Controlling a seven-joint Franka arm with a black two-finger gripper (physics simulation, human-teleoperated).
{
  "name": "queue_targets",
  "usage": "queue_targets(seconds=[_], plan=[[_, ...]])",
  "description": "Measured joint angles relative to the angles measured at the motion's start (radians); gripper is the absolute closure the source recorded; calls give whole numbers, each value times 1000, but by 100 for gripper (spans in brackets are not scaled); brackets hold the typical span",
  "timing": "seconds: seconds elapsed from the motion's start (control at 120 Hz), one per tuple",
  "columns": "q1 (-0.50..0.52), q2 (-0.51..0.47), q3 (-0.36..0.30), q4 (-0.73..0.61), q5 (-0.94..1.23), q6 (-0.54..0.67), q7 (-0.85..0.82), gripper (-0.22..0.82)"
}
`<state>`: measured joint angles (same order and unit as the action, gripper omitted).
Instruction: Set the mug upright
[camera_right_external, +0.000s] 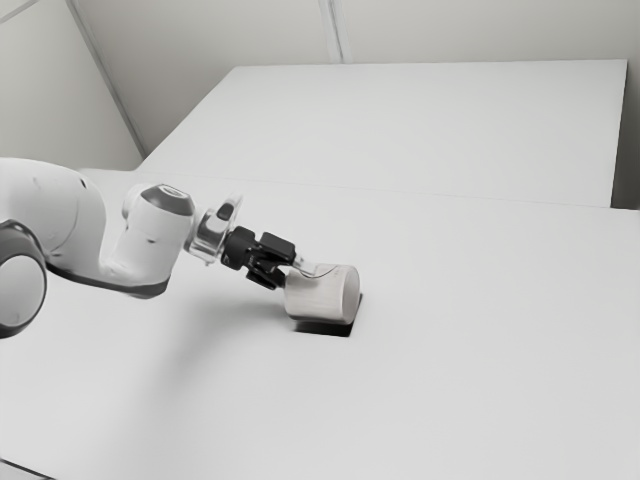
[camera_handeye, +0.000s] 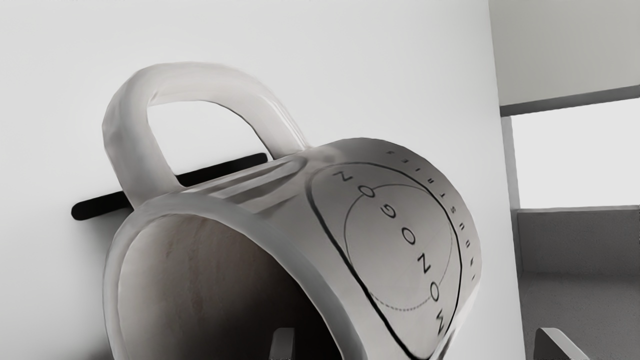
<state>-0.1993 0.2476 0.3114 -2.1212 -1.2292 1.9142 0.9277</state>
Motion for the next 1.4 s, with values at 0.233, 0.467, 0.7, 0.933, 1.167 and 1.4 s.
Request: queue_targets(seconds=[0.233,0.467,0.7,0.933,1.167,1.4], plan=[[0,-27,0,-18,-13,4,38,49],[-1,-28,0,-22,-36,8,64,70],[-4,-28,-12,-19,-86,12,81,77],[-5,-65,-17,-7,-107,29,86,78],[-46,-135,-16,2,48,169,1,78],[-140,-174,-8,1,481,365,-247,78]])
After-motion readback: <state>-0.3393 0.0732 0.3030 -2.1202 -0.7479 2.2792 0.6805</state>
